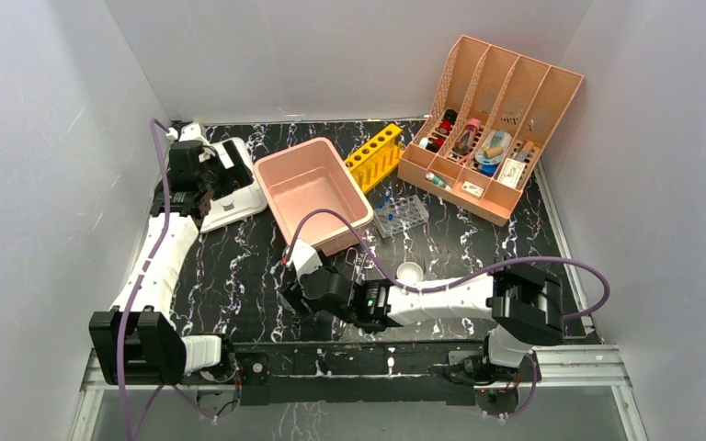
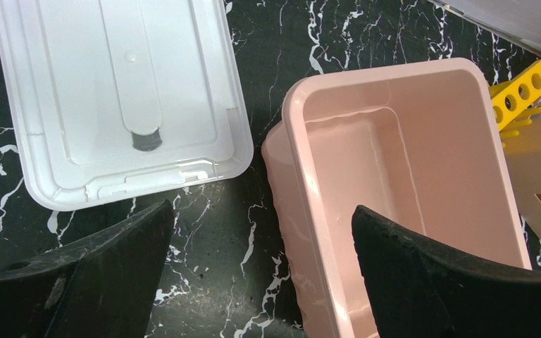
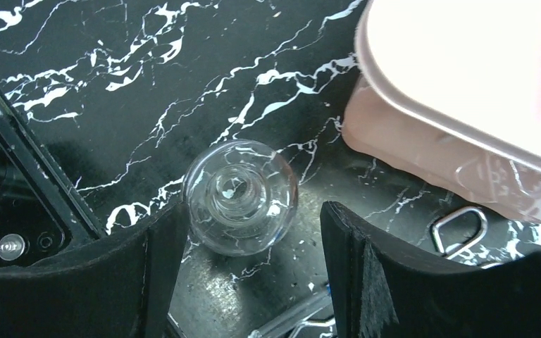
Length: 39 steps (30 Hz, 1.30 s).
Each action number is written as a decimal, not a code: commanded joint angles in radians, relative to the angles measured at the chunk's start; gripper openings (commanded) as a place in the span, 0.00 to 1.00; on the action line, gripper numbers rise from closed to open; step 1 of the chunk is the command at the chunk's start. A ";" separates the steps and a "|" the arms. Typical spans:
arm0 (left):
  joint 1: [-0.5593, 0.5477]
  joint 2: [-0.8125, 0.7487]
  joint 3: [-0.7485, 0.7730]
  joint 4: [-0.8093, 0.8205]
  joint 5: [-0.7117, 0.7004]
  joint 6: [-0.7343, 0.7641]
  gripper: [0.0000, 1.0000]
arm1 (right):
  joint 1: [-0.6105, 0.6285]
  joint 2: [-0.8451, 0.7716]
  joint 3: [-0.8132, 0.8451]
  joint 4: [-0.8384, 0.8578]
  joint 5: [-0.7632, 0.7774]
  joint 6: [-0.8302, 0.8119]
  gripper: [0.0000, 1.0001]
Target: Organize the chemistry lab equipment
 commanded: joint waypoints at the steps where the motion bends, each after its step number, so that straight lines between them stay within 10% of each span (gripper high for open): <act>1: -0.001 -0.043 -0.003 0.001 -0.036 0.019 0.96 | 0.003 0.029 0.058 0.102 -0.044 -0.006 0.78; 28: -0.006 -0.043 -0.003 -0.004 -0.054 0.025 0.96 | 0.002 0.169 0.148 0.027 -0.070 0.015 0.54; 39: -0.009 -0.046 -0.003 -0.004 -0.059 0.028 0.96 | 0.002 0.161 0.164 0.001 -0.043 0.018 0.22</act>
